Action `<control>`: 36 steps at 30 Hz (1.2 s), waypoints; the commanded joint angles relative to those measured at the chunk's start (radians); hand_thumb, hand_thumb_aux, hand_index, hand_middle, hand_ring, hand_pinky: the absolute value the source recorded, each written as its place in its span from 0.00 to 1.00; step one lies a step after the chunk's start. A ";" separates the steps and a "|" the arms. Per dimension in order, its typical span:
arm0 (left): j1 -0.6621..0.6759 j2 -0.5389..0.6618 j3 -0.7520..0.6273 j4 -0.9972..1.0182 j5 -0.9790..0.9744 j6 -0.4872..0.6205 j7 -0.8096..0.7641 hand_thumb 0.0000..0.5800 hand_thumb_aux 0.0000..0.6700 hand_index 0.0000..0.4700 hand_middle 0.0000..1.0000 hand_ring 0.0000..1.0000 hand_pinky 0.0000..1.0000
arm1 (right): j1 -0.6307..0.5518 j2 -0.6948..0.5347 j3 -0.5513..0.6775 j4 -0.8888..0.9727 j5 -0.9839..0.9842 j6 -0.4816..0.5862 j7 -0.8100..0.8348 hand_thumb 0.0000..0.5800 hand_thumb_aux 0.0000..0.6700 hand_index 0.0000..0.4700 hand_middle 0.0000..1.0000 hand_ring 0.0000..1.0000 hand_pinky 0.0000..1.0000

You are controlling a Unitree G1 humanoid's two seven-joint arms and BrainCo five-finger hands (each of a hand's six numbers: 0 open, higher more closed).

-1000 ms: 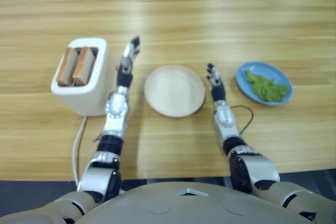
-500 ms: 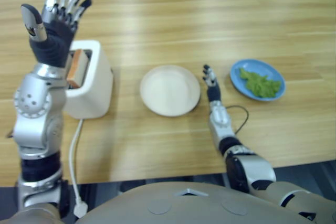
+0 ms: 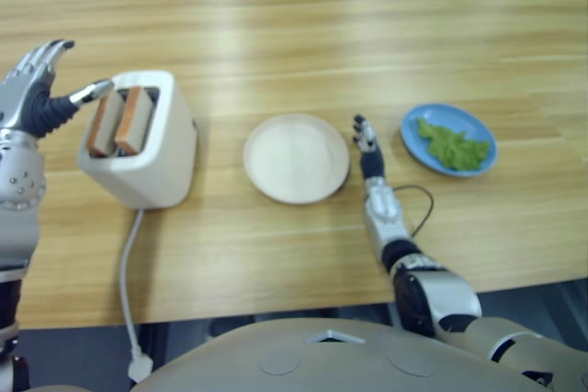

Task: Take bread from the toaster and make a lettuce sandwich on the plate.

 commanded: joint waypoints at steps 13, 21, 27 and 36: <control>0.033 0.037 -0.079 0.118 0.274 0.087 -0.047 0.00 0.00 0.00 0.00 0.00 0.00 | 0.017 -0.007 0.002 0.009 -0.005 0.012 -0.007 0.00 0.00 0.00 0.00 0.00 0.00; 0.026 0.030 -0.161 0.102 0.326 0.075 -0.093 0.00 0.00 0.00 0.00 0.00 0.00 | 0.027 -0.008 0.001 0.006 -0.004 0.012 -0.011 0.00 0.00 0.00 0.00 0.00 0.00; 0.018 0.045 -0.210 0.143 0.389 0.052 -0.073 0.00 0.00 0.00 0.00 0.00 0.00 | 0.032 -0.007 0.000 0.007 -0.004 0.013 -0.012 0.00 0.00 0.00 0.00 0.00 0.00; 0.014 0.047 -0.200 0.140 0.415 0.032 -0.081 0.00 0.00 0.00 0.00 0.00 0.00 | 0.044 -0.008 -0.001 0.003 -0.003 0.013 -0.017 0.00 0.00 0.00 0.00 0.00 0.00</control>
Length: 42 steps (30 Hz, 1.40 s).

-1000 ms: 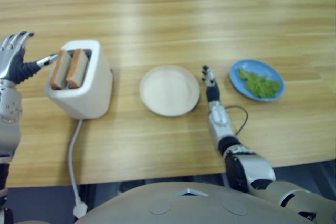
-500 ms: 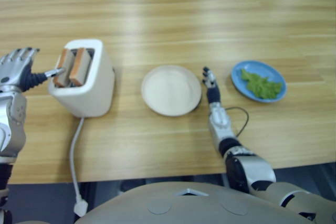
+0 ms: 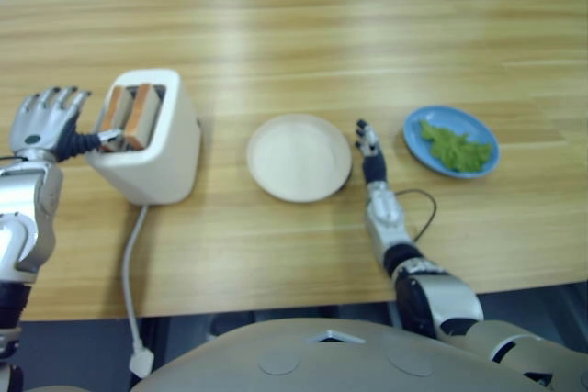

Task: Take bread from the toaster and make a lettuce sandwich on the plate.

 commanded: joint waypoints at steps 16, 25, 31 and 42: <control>0.005 -0.091 0.014 -0.026 -0.216 -0.060 -0.107 1.00 1.00 0.98 0.00 0.00 0.00 | 0.025 -0.004 0.001 0.003 -0.003 0.014 -0.014 0.00 0.00 0.00 0.00 0.00 0.00; -0.036 -0.143 0.101 -0.025 -0.334 -0.082 -0.052 1.00 1.00 0.98 0.29 0.29 0.29 | 0.026 -0.007 0.002 0.009 -0.006 0.019 -0.020 0.00 0.00 0.00 0.00 0.00 0.00; -0.097 -0.212 0.254 -0.072 -0.499 -0.111 0.002 1.00 1.00 0.98 1.00 1.00 1.00 | 0.026 -0.003 0.006 0.012 -0.010 0.022 -0.024 0.00 0.00 0.00 0.00 0.00 0.00; -0.181 -0.291 0.487 -0.202 -0.702 -0.179 0.104 1.00 1.00 0.98 1.00 1.00 1.00 | 0.020 -0.001 0.009 0.017 -0.012 0.032 -0.025 0.00 0.00 0.00 0.00 0.00 0.00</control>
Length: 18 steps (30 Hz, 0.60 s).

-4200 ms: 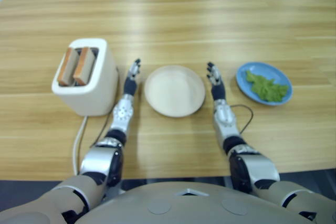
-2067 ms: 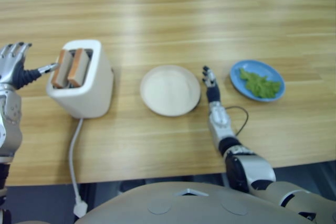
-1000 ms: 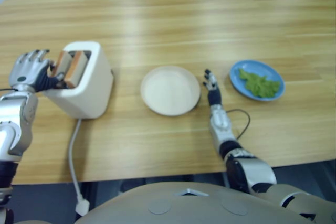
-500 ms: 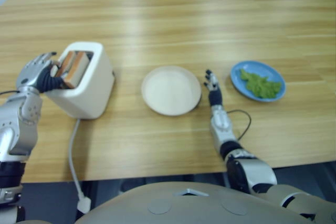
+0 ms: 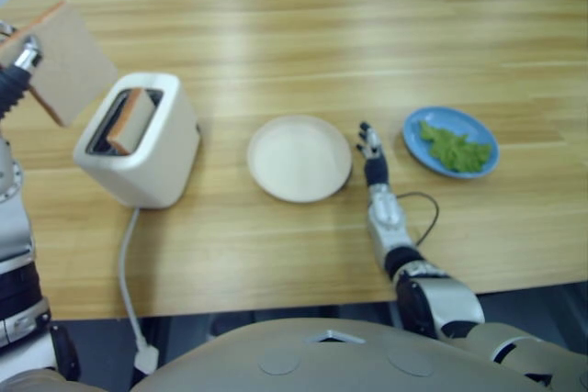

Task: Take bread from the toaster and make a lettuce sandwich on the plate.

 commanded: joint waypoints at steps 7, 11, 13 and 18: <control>-0.058 -0.119 0.028 -0.115 -0.268 -0.002 -0.030 1.00 1.00 0.98 1.00 1.00 1.00 | 0.004 0.004 0.005 0.026 -0.009 0.035 -0.005 0.00 0.00 0.00 0.00 0.00 0.00; -0.070 -0.237 -0.110 -0.157 -0.377 0.055 -0.075 1.00 1.00 0.98 1.00 1.00 1.00 | 0.001 0.005 0.005 0.028 -0.009 0.038 -0.008 0.00 0.00 0.00 0.00 0.00 0.00; -0.070 -0.307 -0.201 -0.163 -0.408 0.091 -0.089 1.00 1.00 0.98 1.00 1.00 1.00 | -0.001 0.006 0.004 0.028 -0.009 0.039 -0.009 0.00 0.00 0.00 0.00 0.00 0.00; -0.086 -0.431 -0.442 -0.048 -0.362 0.078 -0.142 1.00 1.00 0.98 1.00 1.00 1.00 | -0.001 0.004 0.001 0.025 -0.007 0.037 -0.012 0.00 0.00 0.00 0.00 0.00 0.00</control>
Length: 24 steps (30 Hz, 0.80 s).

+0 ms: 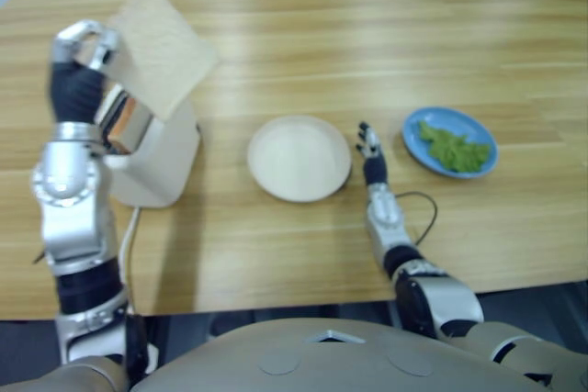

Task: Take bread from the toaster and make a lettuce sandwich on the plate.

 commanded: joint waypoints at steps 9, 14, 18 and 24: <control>-0.193 0.012 -0.354 0.433 0.183 -0.122 -0.179 1.00 1.00 0.98 1.00 1.00 1.00 | 0.018 -0.013 -0.013 0.017 0.006 0.017 -0.006 0.00 0.00 0.00 0.00 0.00 0.00; -0.290 0.008 -0.442 0.682 0.238 -0.231 -0.253 1.00 1.00 0.98 1.00 1.00 1.00 | 0.021 -0.007 -0.012 0.018 0.004 0.018 -0.008 0.00 0.00 0.00 0.00 0.00 0.00; -0.376 -0.026 -0.525 0.927 0.307 -0.352 -0.286 1.00 1.00 0.98 1.00 1.00 1.00 | 0.022 -0.006 -0.010 0.017 0.003 0.018 -0.007 0.00 0.00 0.00 0.00 0.00 0.00; -0.493 -0.082 -0.578 1.224 0.374 -0.480 -0.270 1.00 1.00 0.98 1.00 1.00 1.00 | 0.024 -0.009 -0.009 0.009 0.003 0.018 -0.005 0.00 0.00 0.00 0.00 0.00 0.00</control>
